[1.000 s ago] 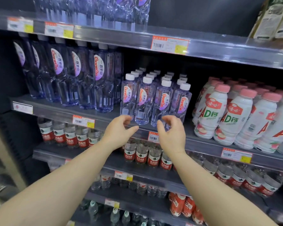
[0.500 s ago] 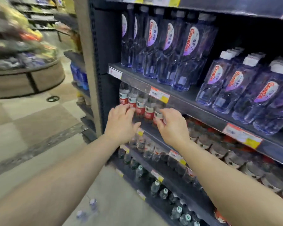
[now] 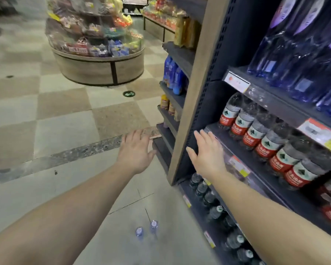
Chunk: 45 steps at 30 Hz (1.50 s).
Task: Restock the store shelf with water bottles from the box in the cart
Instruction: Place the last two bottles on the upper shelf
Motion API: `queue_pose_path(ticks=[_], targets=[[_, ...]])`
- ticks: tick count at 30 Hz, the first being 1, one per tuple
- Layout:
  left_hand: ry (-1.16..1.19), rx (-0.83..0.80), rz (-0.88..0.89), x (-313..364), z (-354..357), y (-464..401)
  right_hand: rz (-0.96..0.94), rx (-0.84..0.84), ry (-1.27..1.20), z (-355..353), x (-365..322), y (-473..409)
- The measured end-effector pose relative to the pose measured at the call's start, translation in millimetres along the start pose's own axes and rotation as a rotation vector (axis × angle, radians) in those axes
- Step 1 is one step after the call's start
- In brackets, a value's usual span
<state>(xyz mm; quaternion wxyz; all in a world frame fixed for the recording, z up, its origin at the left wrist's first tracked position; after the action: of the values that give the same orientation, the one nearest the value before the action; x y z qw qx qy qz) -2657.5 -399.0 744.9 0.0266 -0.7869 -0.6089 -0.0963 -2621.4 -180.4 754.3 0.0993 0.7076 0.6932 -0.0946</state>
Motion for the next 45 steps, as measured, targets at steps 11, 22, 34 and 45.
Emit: queue_pose_path(ticks=[11,22,34,45], targets=[[0.079,-0.133,-0.111,-72.6,134.3,-33.1,-0.081,-0.235,-0.109,160.1,-17.9,-71.9],[0.202,-0.640,-0.535,-130.4,528.5,33.3,0.008,-0.795,-0.040,537.9,98.9,-22.7],[0.388,-0.596,-0.650,-151.1,736.0,14.2,0.038,-0.971,-0.189,748.4,125.3,-30.1],[0.375,-0.556,-0.507,-119.4,591.1,-2.0,0.205,-0.862,-0.338,594.2,98.8,-34.6]])
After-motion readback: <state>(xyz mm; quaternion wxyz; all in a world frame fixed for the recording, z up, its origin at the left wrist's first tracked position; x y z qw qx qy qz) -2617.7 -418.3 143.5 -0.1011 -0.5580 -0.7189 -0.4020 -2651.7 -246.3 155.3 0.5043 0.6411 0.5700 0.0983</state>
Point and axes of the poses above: each hand's wrist, its own y-axis away from the middle knuckle, its own z-axis out of the palm, x = y × z, the point moved 3 cm from there along -y, towards the middle knuckle, and after that the axes turned 12 degrees about -x, right-handed, at the moved point
